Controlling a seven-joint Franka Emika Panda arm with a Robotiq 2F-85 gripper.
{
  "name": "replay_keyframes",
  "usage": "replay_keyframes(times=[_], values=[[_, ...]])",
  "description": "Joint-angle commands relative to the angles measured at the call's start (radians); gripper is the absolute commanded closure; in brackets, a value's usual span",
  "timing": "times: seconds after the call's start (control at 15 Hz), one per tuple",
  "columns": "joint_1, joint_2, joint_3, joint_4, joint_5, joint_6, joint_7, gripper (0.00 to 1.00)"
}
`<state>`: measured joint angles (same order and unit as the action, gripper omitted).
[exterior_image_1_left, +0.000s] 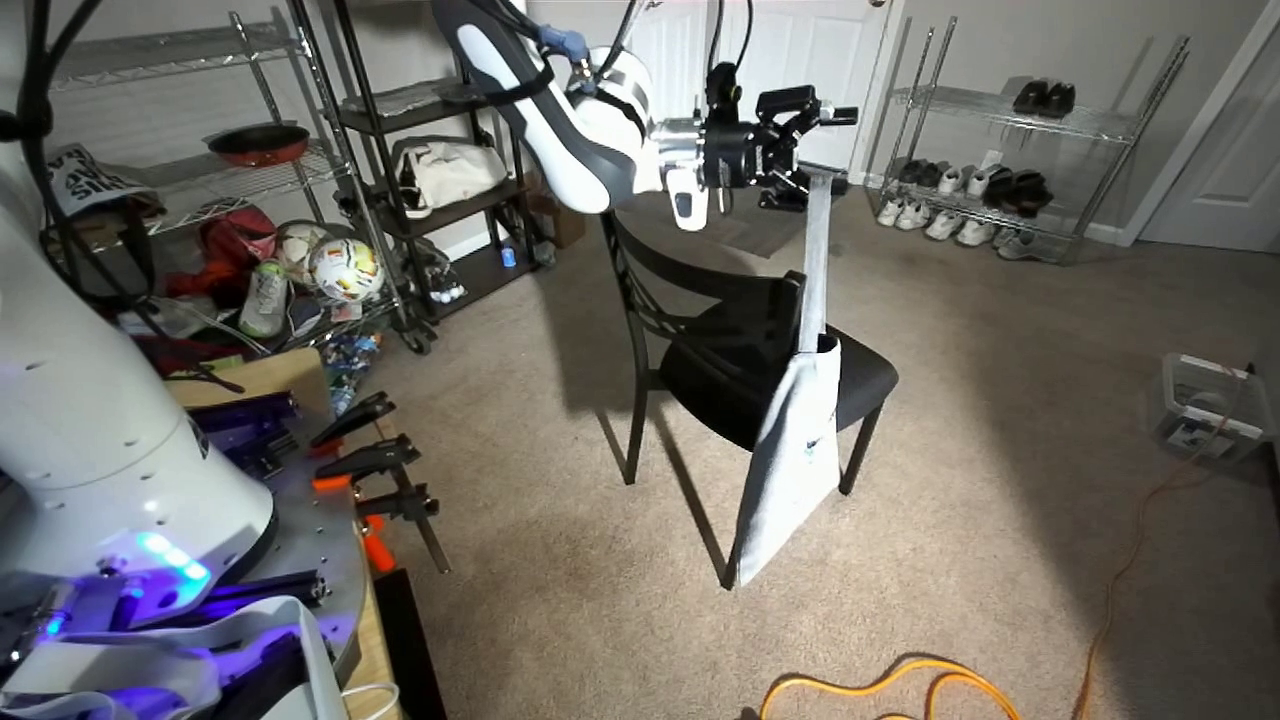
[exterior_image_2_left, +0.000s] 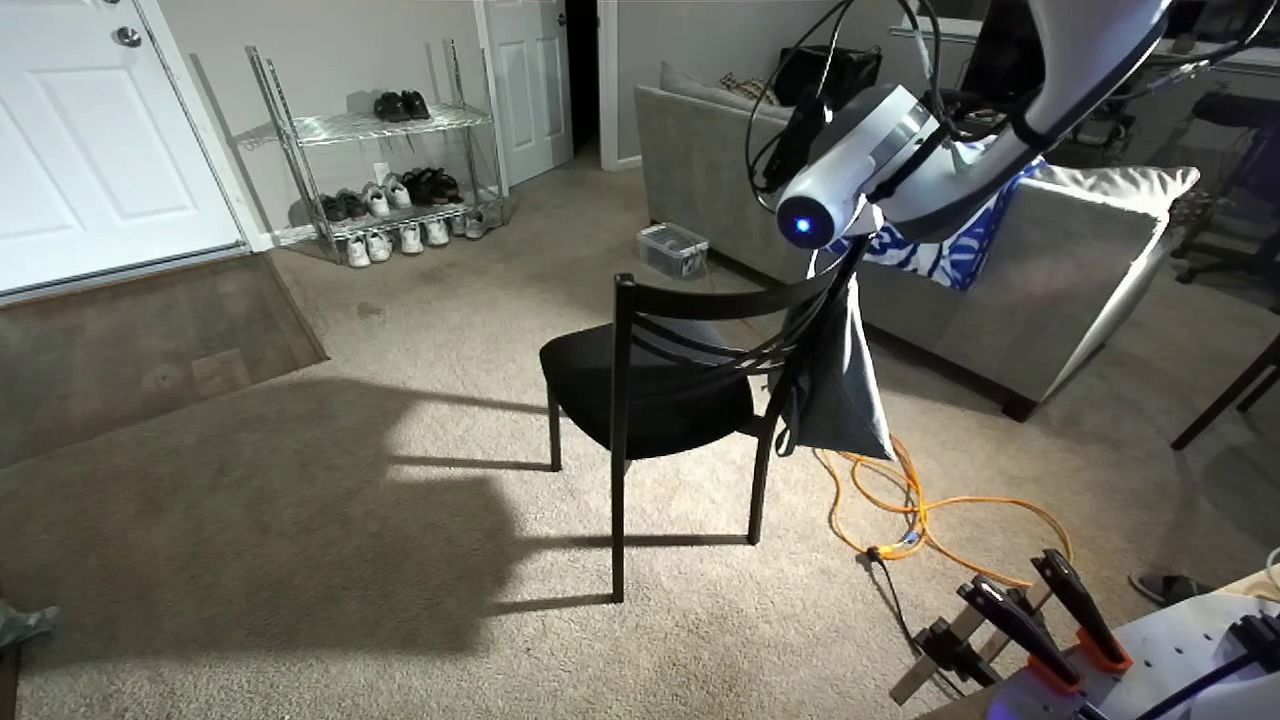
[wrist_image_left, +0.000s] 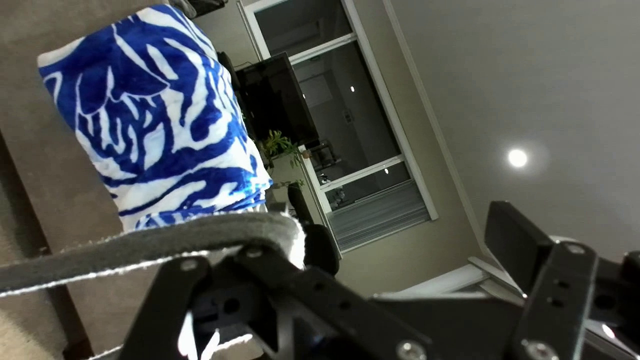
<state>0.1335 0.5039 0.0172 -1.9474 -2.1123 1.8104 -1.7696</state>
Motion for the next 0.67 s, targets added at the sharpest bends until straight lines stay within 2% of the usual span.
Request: replay_keyframes(times=[0.0, 0.27, 0.6], values=[[0.019, -0.107, 0.023, -0.134, 0.020, -0.005, -0.007, 0.00], [0.015, -0.138, 0.035, -0.186, 0.031, 0.002, -0.012, 0.00], [-0.036, -0.102, 0.006, -0.136, 0.130, -0.003, -0.044, 0.00]])
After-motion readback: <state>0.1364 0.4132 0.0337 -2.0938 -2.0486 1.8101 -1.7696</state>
